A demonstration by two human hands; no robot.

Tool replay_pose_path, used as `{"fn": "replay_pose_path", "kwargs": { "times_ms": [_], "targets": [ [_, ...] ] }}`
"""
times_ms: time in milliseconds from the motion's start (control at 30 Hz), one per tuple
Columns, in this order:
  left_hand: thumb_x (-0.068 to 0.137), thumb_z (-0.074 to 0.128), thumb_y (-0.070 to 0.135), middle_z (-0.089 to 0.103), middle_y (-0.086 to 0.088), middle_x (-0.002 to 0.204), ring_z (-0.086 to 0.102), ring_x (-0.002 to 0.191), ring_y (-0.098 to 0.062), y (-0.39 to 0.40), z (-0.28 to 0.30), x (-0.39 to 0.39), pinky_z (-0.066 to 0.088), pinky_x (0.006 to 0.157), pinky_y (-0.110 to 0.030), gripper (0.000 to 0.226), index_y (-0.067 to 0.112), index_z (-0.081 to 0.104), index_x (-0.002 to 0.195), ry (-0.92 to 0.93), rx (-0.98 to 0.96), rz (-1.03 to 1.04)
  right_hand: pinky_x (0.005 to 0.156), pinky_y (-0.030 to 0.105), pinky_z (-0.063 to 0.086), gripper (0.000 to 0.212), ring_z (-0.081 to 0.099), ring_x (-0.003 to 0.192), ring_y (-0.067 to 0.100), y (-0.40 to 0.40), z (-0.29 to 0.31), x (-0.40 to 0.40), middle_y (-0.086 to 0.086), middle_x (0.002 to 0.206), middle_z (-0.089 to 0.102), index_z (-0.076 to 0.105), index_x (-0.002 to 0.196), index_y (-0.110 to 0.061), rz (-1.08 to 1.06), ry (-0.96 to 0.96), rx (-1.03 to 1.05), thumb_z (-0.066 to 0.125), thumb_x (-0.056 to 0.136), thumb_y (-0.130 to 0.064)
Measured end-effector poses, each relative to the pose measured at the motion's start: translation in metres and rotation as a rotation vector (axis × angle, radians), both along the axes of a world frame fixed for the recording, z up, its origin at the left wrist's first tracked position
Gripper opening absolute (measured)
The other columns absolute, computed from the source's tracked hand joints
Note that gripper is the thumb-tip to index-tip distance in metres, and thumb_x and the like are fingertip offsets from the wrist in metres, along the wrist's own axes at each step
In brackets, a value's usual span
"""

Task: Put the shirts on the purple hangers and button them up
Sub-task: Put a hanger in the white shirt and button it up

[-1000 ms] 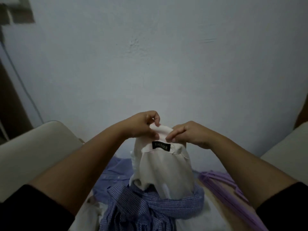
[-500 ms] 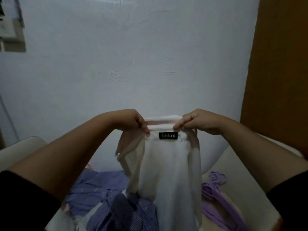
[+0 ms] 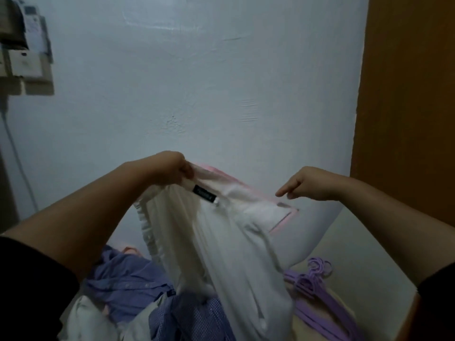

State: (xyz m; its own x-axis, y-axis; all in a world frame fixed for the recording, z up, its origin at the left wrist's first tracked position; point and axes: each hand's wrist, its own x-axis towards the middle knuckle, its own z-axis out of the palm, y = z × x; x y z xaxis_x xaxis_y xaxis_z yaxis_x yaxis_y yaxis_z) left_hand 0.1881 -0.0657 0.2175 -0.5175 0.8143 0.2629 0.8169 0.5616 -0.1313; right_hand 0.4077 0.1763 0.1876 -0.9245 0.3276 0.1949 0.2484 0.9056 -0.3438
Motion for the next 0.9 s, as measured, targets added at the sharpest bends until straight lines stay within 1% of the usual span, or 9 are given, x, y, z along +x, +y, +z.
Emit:
{"fn": "replay_pose_path", "kwargs": {
  "times_ms": [100, 200, 333, 400, 500, 633, 700, 800, 900],
  "targets": [
    [0.085, 0.065, 0.007, 0.06, 0.003, 0.109, 0.048, 0.088, -0.01, -0.014, -0.002, -0.005, 0.036, 0.067, -0.015, 0.042, 0.024, 0.065, 0.123, -0.077, 0.054, 0.034, 0.055, 0.017, 0.039, 0.028, 0.055, 0.057, 0.009, 0.003, 0.002, 0.005, 0.004, 0.105, 0.071, 0.073, 0.093, -0.034, -0.005, 0.092, -0.161, 0.062, 0.088, -0.008],
    [0.083, 0.069, 0.011, 0.063, 0.001, 0.115, 0.052, 0.095, -0.011, -0.005, -0.002, 0.003, 0.038, 0.08, -0.02, 0.041, 0.024, 0.066, 0.122, -0.116, 0.099, -0.037, 0.064, 0.015, 0.042, 0.027, 0.058, 0.076, 0.005, -0.021, -0.001, -0.01, -0.015, 0.093, 0.068, 0.071, 0.091, -0.037, 0.142, 0.104, -0.218, 0.068, 0.084, -0.011],
    [0.083, 0.066, 0.009, 0.058, 0.004, 0.119, 0.049, 0.099, -0.01, 0.017, 0.003, 0.02, 0.035, 0.082, -0.021, 0.055, 0.03, 0.056, 0.133, -0.112, 0.031, -0.132, 0.1, 0.025, 0.038, 0.027, 0.048, 0.12, 0.008, -0.046, -0.017, -0.047, -0.014, 0.137, 0.045, 0.071, 0.103, -0.032, 0.278, 0.13, -0.222, 0.073, 0.08, -0.019],
    [0.084, 0.063, 0.006, 0.054, 0.007, 0.115, 0.048, 0.099, -0.009, 0.025, 0.008, 0.029, 0.033, 0.081, -0.019, 0.062, 0.034, 0.049, 0.138, -0.106, 0.002, -0.15, 0.099, 0.017, 0.038, 0.03, 0.042, 0.127, 0.009, -0.053, -0.022, -0.057, -0.02, 0.143, 0.035, 0.071, 0.107, -0.029, 0.33, 0.175, -0.255, 0.074, 0.079, -0.017],
    [0.084, 0.061, 0.005, 0.054, 0.008, 0.115, 0.047, 0.098, -0.007, 0.032, 0.016, 0.039, 0.031, 0.077, -0.015, 0.065, 0.035, 0.045, 0.14, -0.109, -0.001, -0.166, 0.081, 0.002, 0.041, 0.032, 0.049, 0.114, 0.004, -0.059, -0.024, -0.064, -0.032, 0.127, 0.039, 0.072, 0.107, -0.022, 0.395, 0.236, -0.354, 0.075, 0.077, -0.01],
    [0.082, 0.061, 0.0, 0.058, 0.015, 0.121, 0.052, 0.104, -0.005, 0.031, 0.023, 0.043, 0.034, 0.082, -0.014, 0.064, 0.036, 0.052, 0.134, -0.162, 0.039, -0.194, 0.083, 0.016, 0.049, 0.03, 0.059, 0.093, 0.008, -0.051, -0.02, -0.063, -0.008, 0.102, 0.068, 0.075, 0.093, -0.029, 0.348, 0.217, -0.511, 0.074, 0.075, -0.005],
    [0.08, 0.061, -0.003, 0.062, 0.016, 0.121, 0.057, 0.106, -0.007, 0.027, 0.025, 0.041, 0.038, 0.086, -0.016, 0.059, 0.035, 0.062, 0.125, -0.201, 0.072, -0.201, 0.083, 0.018, 0.051, 0.028, 0.063, 0.089, 0.007, -0.045, -0.019, -0.059, -0.01, 0.088, 0.072, 0.077, 0.082, -0.031, 0.323, 0.164, -0.5, 0.075, 0.074, -0.004],
    [0.079, 0.058, -0.006, 0.071, 0.007, 0.102, 0.064, 0.091, -0.015, 0.02, 0.025, 0.04, 0.048, 0.078, -0.019, 0.049, 0.038, 0.071, 0.099, -0.233, 0.131, -0.174, 0.084, 0.016, 0.049, 0.026, 0.063, 0.088, 0.004, -0.037, -0.022, -0.052, -0.01, 0.085, 0.074, 0.077, 0.078, -0.028, 0.297, 0.063, -0.429, 0.075, 0.072, -0.003],
    [0.082, 0.056, -0.006, 0.067, 0.01, 0.082, 0.056, 0.071, -0.007, 0.015, 0.023, 0.039, 0.043, 0.06, -0.008, 0.048, 0.04, 0.07, 0.09, -0.215, 0.166, -0.129, 0.068, 0.008, 0.045, 0.03, 0.06, 0.069, -0.005, -0.03, -0.022, -0.043, -0.016, 0.072, 0.071, 0.077, 0.074, -0.03, 0.268, 0.03, -0.404, 0.072, 0.074, 0.0]
  ]
}}
